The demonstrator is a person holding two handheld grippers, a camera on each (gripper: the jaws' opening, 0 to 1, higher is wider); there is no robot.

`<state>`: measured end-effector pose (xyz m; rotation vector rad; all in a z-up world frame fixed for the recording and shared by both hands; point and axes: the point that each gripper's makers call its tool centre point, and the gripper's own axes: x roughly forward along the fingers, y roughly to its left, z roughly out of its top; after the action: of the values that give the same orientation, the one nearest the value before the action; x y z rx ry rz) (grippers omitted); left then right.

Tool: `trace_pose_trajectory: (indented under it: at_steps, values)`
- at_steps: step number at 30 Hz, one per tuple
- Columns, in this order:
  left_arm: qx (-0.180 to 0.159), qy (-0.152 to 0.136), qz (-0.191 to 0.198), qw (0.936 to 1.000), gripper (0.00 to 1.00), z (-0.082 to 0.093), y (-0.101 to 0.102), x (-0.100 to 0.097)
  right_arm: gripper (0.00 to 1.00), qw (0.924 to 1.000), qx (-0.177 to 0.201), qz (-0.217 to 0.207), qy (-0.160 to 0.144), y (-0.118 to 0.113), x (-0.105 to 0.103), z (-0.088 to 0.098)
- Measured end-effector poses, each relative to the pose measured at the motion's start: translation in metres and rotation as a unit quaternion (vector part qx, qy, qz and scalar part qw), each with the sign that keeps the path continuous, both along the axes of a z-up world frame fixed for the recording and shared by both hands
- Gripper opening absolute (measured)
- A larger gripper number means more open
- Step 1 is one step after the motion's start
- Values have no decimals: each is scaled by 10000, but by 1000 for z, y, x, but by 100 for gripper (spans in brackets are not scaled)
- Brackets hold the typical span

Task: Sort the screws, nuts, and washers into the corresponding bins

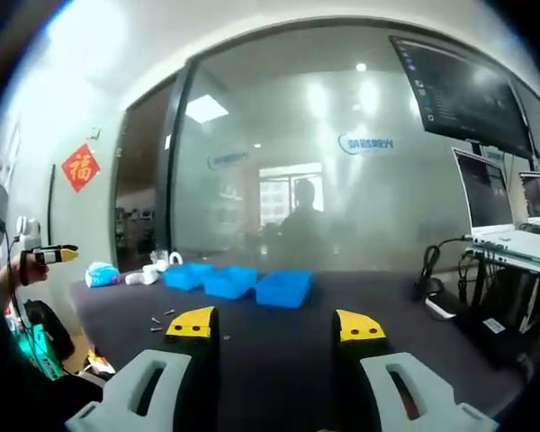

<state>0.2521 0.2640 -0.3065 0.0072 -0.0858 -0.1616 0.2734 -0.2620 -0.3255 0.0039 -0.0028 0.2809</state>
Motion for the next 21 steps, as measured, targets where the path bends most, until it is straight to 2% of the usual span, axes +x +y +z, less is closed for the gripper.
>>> trace_pose_trajectory:
  at_steps: [21]
  values:
    - [-53, 137, -214, 9997, 46, -8, -6, -3, 46, 9999, -49, 86, 85, 5, 1, -5]
